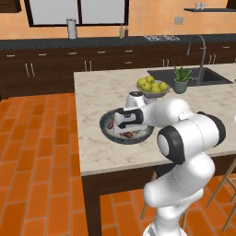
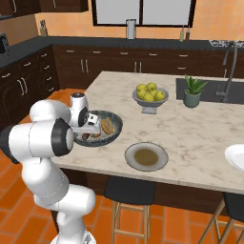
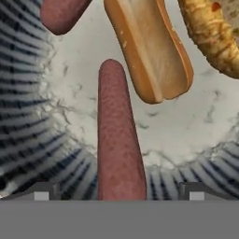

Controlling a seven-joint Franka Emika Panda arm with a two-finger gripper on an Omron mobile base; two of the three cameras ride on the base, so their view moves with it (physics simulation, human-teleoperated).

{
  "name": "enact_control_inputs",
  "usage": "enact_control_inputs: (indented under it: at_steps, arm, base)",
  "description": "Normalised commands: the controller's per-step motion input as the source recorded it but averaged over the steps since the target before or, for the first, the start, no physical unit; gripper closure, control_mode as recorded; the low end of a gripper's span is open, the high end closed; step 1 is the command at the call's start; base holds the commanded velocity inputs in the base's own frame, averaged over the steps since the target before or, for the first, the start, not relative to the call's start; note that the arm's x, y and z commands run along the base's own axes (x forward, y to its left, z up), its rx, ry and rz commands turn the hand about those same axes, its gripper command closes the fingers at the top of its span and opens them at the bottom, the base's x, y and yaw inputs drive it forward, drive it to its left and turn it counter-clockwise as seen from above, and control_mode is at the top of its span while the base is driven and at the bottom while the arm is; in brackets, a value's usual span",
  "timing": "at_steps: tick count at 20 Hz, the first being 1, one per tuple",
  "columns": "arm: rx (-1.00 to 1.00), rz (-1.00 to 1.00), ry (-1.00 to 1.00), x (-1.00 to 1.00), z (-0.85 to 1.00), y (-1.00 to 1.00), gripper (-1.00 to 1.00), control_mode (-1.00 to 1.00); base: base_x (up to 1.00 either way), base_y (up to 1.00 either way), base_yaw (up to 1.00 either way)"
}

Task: Place one bun and one sausage from the bowl on each plate.

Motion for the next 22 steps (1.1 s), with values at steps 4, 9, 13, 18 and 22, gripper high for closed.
enact_control_inputs:
  at_steps: [4,9,13,18,22]
  arm:
    - [0.0,0.0,0.0,0.11,-0.29,0.0,-1.0,-1.0]
    - [0.0,0.0,0.1,0.03,-0.25,0.0,-1.0,-1.0]
    - [0.0,0.0,0.07,0.0,-0.18,0.0,-1.0,-1.0]
    - [0.0,0.0,0.05,0.0,-0.05,0.0,1.0,-1.0]
    - [0.0,0.0,0.03,0.0,-0.02,0.0,1.0,-1.0]
  base:
    - [0.0,0.0,0.0]
    - [0.0,0.0,0.0]
    - [0.0,0.0,0.0]
    - [0.0,0.0,0.0]
    - [0.0,0.0,0.0]
